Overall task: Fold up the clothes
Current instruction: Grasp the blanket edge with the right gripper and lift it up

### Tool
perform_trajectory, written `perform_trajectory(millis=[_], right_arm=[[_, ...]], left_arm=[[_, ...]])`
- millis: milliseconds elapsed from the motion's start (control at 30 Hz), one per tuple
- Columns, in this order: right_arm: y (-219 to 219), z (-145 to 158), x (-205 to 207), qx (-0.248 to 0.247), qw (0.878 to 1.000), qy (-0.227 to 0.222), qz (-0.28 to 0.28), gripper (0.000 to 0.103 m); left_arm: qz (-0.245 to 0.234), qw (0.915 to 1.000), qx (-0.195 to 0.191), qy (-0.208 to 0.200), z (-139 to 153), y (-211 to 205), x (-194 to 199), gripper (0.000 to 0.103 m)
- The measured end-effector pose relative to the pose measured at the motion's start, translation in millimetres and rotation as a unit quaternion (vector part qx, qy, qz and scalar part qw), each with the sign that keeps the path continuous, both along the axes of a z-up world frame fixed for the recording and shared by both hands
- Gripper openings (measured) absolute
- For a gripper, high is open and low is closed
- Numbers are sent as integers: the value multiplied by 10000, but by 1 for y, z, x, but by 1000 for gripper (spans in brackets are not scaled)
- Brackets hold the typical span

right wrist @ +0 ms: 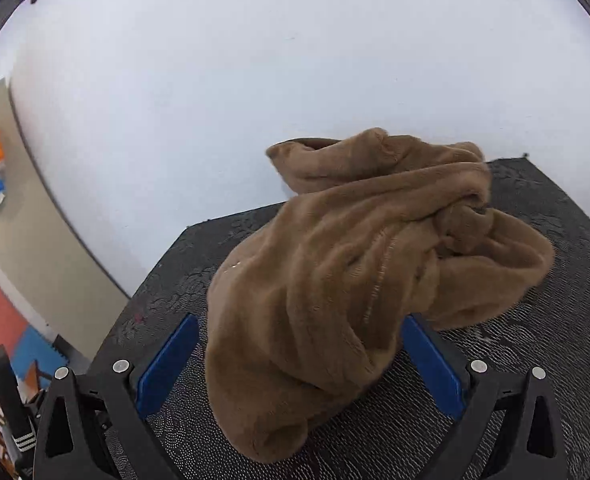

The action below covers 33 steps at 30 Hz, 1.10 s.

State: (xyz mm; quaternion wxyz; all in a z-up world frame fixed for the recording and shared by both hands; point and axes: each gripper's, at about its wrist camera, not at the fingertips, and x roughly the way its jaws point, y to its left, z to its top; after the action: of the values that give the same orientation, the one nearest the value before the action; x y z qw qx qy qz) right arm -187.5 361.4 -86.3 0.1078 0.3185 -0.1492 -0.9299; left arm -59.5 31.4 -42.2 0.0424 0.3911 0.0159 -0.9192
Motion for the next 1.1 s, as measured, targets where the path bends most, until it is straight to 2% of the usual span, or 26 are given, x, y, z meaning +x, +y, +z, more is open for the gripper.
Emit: perform_trajectory(millis=[133,233,300,400,467,500,567,633,667,733,800,967,1033,1100], right_arm=[[3,-12,-6,-264,9988,-170,365,103],[9,-24,-18,-671,9944,-419,704,103],[13,-29,-25,-1054,9881,-529,990,103],[5,-28,-27,-1546,9714,-560,1713,103],[-8,-25,-28,-1452,9653,-605,2084,103],[-14,-24,-30,-1300,9660,-625,2145,102],[-18,-24,-34,-1252,9652,-650,2202,83],[-14,-29,-40,-1194,9689,-788,2020,34],[-8,-33,-43,-1274,9698,-877,1885,28],[2,-38,-44,-1588,9666,-922,1791,25],[4,-34,-37,-1915,9597,-781,1904,25],[9,-22,-20,-2719,9364,-425,2176,25],[6,-6,-13,-2888,9293,-203,2293,25],[-3,14,-8,-2872,9274,-40,2399,25]], left_arm=[[-2,10000,-31,-11,-3,-2,0,103],[-12,9999,-96,-50,-3,-2,0,103],[-20,9999,-119,-88,-5,-2,-3,103],[-70,9999,-76,-75,-10,-6,-8,103],[-62,9999,-116,-58,-13,-3,-10,103],[-69,9998,-152,-62,-14,0,-10,103],[-90,9997,-217,-58,-15,4,-11,103],[-99,9997,-233,-69,-17,4,-12,103],[-101,9996,-233,-103,-18,3,-14,103],[-97,9996,-221,-118,-22,0,-14,103],[-103,9997,-217,-103,-24,-1,-16,103],[-265,9993,-270,-17,-25,-1,-15,103],[-348,9990,-276,26,-25,1,-16,103],[-395,9988,-278,22,-23,2,-16,103]])
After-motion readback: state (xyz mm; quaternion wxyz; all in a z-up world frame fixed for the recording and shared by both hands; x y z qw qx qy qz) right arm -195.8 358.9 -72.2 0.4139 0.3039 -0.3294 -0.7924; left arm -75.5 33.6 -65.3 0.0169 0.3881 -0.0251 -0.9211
